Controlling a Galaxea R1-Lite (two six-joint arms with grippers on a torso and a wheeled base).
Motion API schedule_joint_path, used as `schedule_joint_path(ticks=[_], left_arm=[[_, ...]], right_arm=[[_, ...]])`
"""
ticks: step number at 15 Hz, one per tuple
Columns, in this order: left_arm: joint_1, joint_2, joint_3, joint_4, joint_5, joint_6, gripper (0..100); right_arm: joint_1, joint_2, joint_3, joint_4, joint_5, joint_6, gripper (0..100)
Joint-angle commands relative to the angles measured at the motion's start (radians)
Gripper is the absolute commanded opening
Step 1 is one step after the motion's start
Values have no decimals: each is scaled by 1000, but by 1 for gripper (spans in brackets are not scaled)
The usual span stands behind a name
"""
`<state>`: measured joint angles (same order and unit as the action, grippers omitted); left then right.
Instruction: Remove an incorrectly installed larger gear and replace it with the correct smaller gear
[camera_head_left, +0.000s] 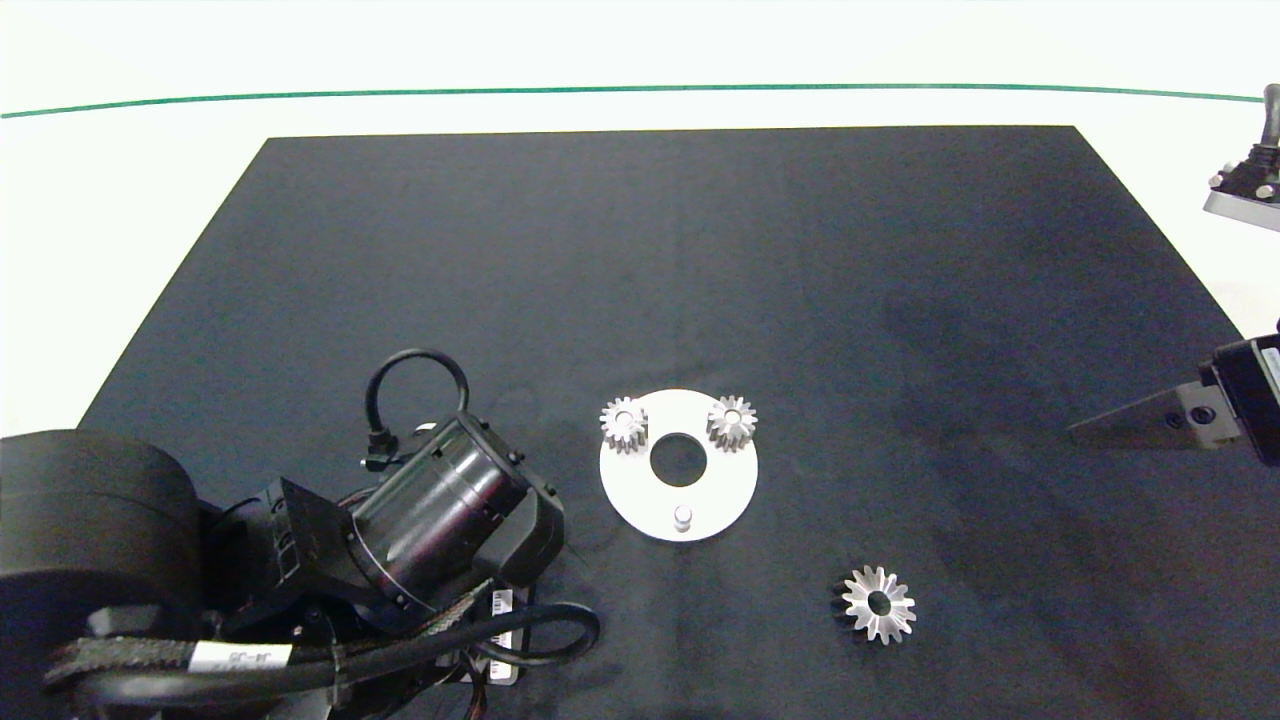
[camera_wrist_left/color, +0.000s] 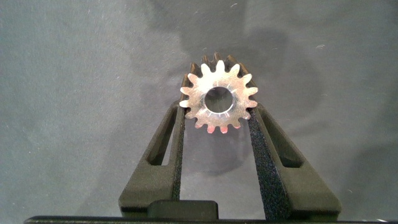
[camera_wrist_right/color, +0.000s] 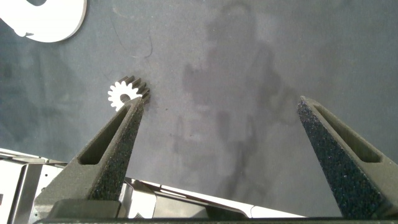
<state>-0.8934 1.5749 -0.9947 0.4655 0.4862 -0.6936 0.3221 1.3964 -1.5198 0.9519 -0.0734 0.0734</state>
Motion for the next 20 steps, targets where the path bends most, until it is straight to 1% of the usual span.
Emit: schedule_joint_path(ticks=[1,3,6,8,10,12,13,16,19,20], left_arm=[[-12,2,-117,71,3,43,0],[-36,24,-202,116,3,65,0],[-81,63,-263,125,3,98,0],[-99,102,-294,125,3,108,0],[-116,134,-314,127,3,137,0],[-114,155,-335,125,3,190,0],[-114,163,-352,125,3,203,0],[-117,211,-426,165,3,215,0],[-134,232,-463,173,3,218,0],[-134,247,-486,183,3,232,0]], right_arm=[[0,-5,0,5,0,0,100],[-6,-11,0,5,0,-1,100],[-14,-40,0,5,-2,-14,100],[-25,-69,-2,5,-2,-27,100],[-43,-79,-2,5,-2,-32,100],[-51,-91,-2,5,-2,-46,100],[-52,-99,-2,5,-2,-47,100],[-52,-129,-2,5,-2,-52,100],[-54,-137,-2,5,-2,-57,100],[-54,-140,0,5,-2,-57,100]])
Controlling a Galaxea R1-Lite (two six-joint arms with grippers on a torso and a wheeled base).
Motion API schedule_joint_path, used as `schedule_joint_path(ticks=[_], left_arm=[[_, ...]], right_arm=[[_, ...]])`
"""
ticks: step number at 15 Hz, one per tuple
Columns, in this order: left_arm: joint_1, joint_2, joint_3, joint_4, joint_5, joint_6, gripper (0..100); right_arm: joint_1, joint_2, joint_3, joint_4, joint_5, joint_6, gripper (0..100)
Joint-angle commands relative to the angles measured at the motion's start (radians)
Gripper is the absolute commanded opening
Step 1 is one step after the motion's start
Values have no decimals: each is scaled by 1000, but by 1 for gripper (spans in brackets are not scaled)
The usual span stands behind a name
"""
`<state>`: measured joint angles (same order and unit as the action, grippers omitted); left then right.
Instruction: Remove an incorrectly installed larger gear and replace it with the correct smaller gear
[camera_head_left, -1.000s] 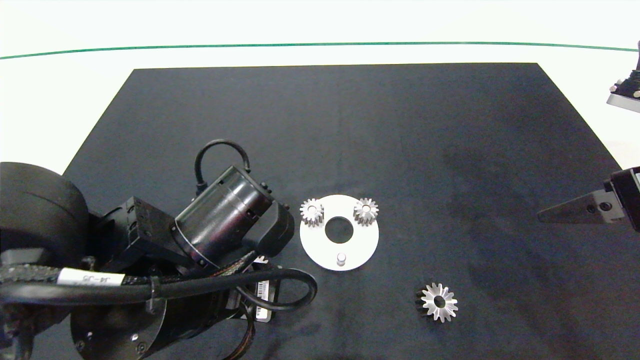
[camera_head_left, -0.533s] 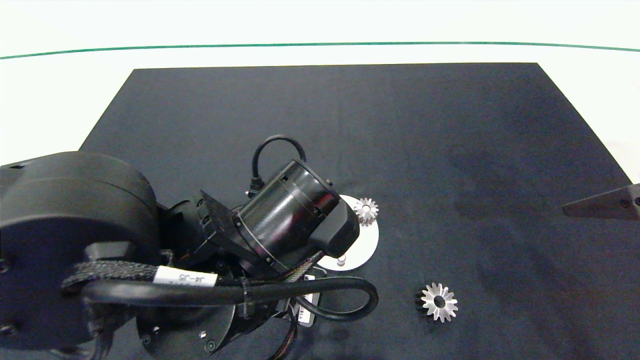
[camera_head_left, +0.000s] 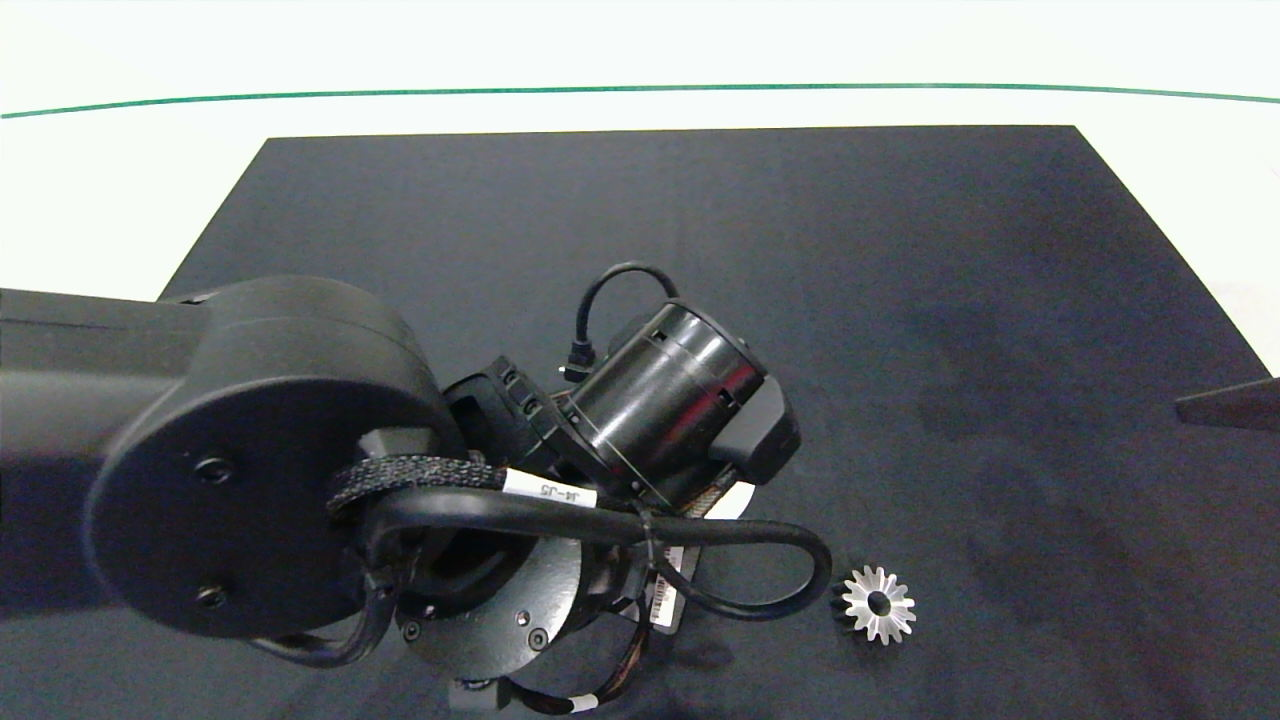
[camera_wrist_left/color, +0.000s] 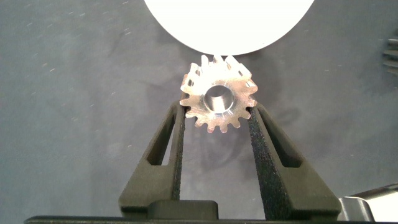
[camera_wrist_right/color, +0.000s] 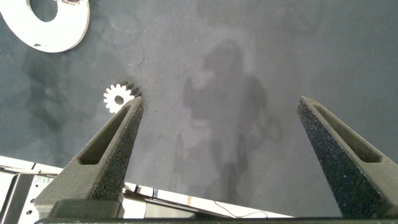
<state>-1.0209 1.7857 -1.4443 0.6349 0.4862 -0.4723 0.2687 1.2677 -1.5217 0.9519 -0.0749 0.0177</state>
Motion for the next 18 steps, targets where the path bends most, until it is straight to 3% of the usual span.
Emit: schedule_joint_path(ticks=[1,7,18], left_arm=[[-5,53,-62,25,3,15,0],[-15,124,-166,37,3,15,0],[-13,175,-205,35,3,17,0]], right_arm=[[0,-21,0,5,0,-1,100],[0,-24,2,5,0,-1,100],[0,-24,2,5,0,-4,100]])
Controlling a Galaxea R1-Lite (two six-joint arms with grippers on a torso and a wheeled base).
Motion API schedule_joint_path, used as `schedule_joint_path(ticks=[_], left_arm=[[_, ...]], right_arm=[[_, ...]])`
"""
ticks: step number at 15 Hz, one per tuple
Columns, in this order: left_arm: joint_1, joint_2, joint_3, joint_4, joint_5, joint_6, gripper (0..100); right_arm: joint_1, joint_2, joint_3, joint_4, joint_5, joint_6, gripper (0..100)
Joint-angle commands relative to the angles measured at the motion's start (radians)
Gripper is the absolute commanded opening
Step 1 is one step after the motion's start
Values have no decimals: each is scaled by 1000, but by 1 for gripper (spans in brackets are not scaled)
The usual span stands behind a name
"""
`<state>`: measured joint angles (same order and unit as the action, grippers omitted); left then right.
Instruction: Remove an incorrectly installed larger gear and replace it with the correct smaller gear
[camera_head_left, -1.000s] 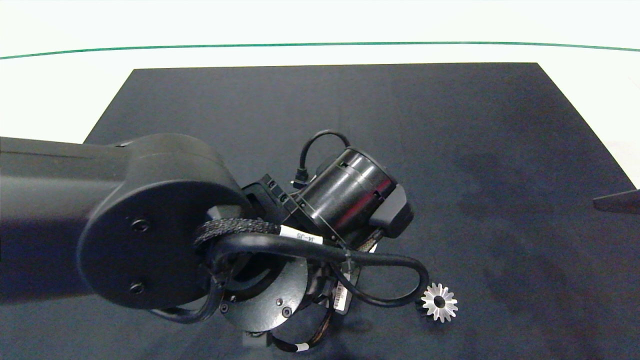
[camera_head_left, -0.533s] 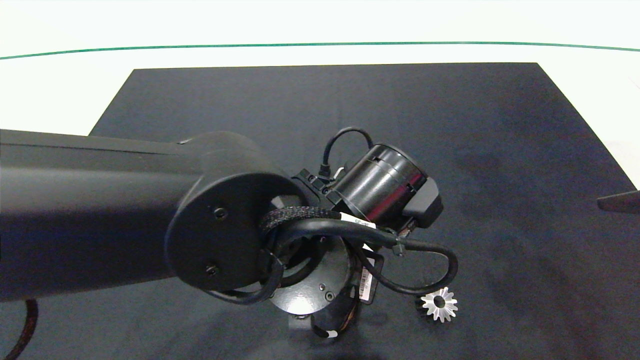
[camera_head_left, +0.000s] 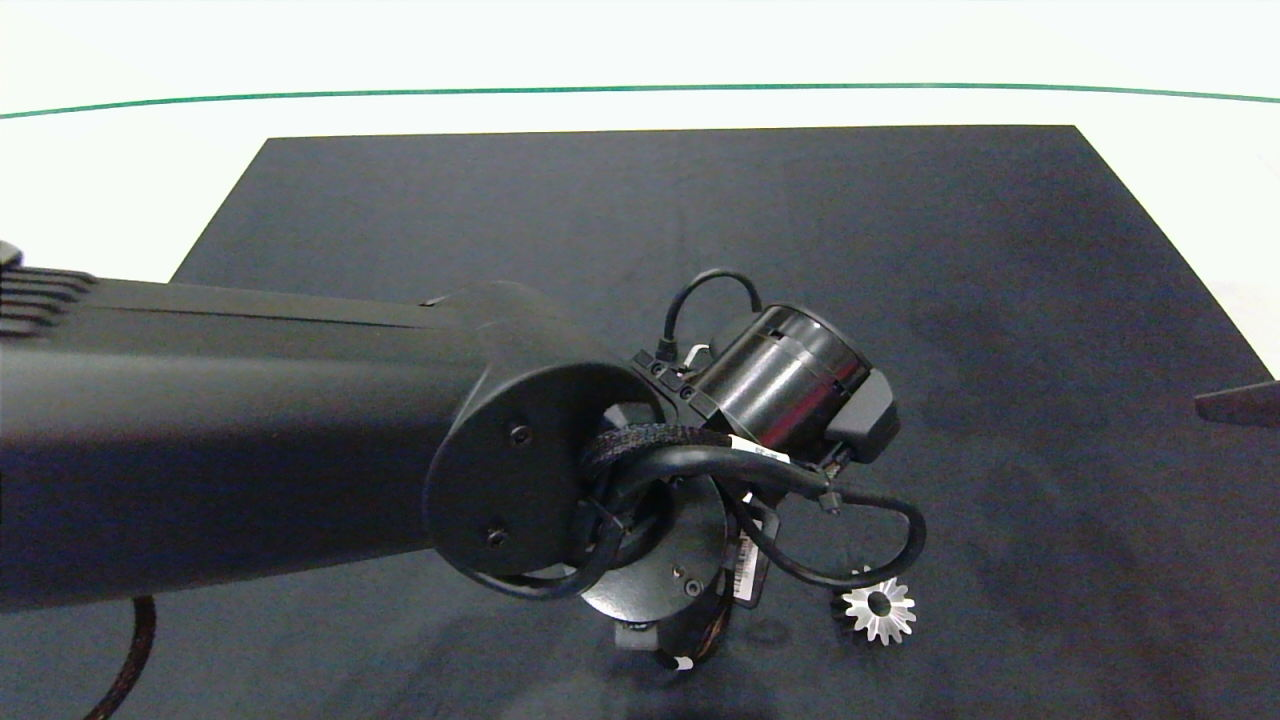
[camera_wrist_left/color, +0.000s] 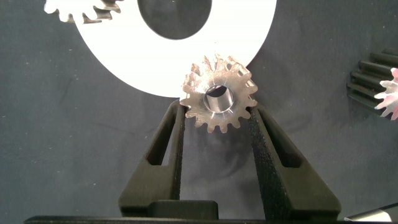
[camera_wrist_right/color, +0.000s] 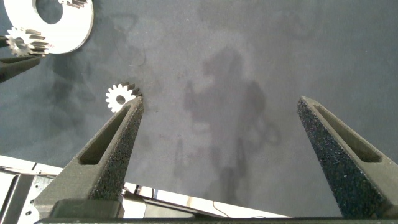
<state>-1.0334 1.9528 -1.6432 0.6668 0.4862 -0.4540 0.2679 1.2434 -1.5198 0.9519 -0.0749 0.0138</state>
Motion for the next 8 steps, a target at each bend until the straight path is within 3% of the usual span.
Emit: schedule_joint_path(ticks=[1,8], left_arm=[[0,11,-10,4,3,-2,0],[7,11,-12,5,3,-3,0]], right_arm=[[1,1,0,5,0,-2,100],[1,1,3,7,0,-3,100]])
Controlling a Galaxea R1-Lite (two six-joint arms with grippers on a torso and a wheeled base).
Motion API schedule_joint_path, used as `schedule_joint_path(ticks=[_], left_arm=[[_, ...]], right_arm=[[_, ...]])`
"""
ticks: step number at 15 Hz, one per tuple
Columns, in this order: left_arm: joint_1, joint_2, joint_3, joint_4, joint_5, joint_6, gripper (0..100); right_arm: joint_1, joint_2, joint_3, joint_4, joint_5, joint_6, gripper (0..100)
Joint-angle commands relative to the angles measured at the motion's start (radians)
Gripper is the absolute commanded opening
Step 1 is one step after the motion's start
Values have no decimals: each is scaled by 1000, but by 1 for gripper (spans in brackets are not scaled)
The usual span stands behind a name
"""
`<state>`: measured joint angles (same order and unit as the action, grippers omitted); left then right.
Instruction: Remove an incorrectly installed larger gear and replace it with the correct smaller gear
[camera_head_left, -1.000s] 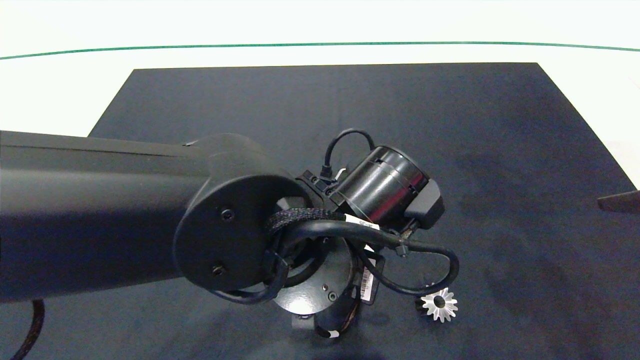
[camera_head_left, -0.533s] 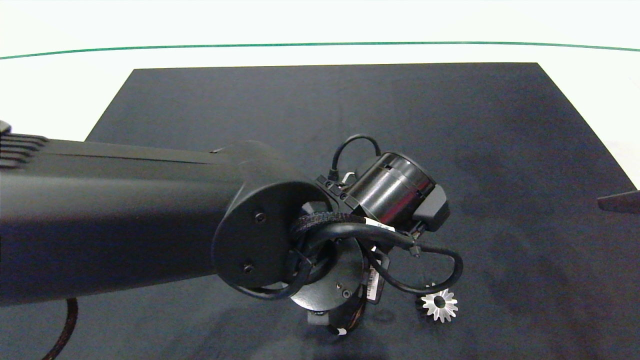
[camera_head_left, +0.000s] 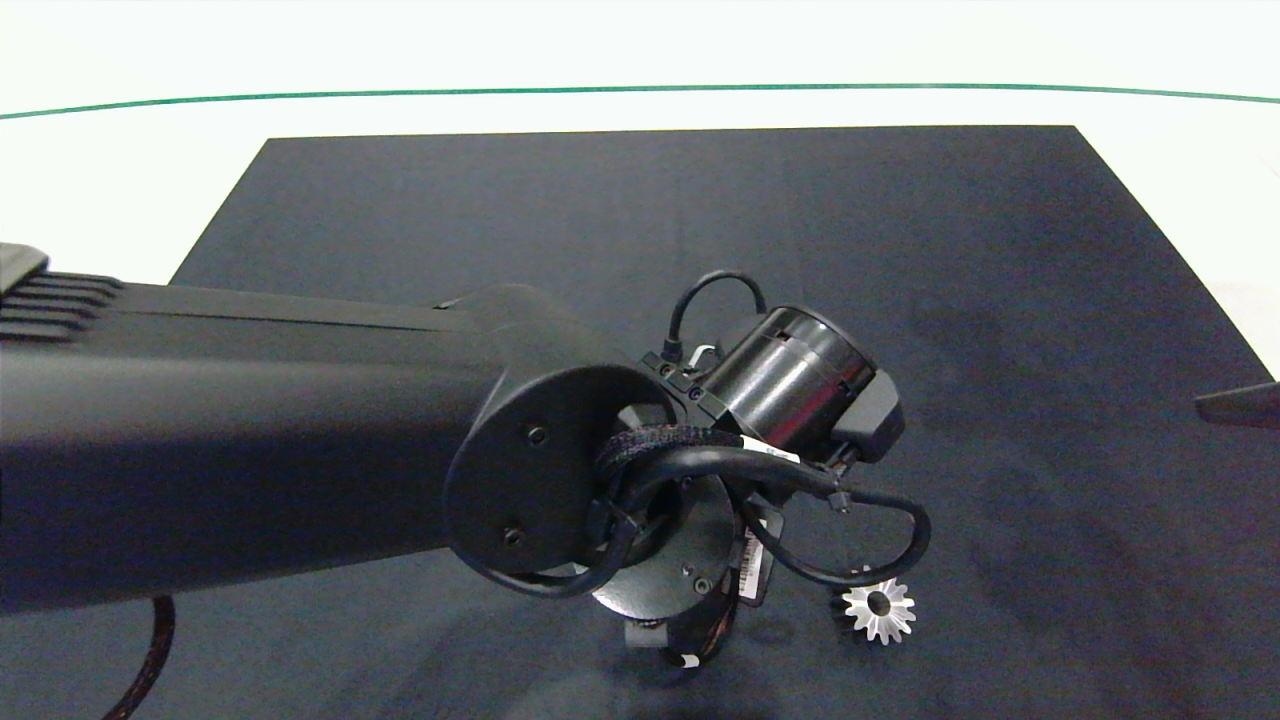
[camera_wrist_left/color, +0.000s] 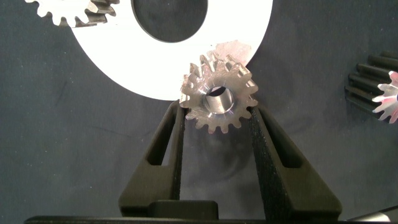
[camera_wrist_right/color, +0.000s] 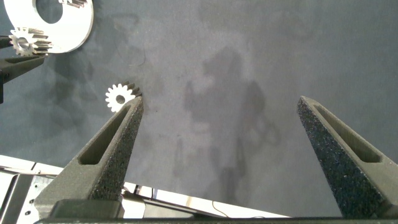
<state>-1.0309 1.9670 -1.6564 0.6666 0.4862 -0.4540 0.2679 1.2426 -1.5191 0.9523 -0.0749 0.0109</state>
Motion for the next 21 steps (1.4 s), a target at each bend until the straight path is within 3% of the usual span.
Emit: schedule_joint_path(ticks=[1,15,16,21], left_arm=[[5,-7,1,5,3,-3,0],[8,-23,15,8,5,-9,0],[8,-23,18,8,5,-9,100],[8,-28,29,8,8,-14,100]], right_arm=[[1,2,2,5,0,-2,100],[2,-11,8,6,0,-9,100],[2,-11,8,6,0,-11,100],[4,-11,13,5,0,-11,100]])
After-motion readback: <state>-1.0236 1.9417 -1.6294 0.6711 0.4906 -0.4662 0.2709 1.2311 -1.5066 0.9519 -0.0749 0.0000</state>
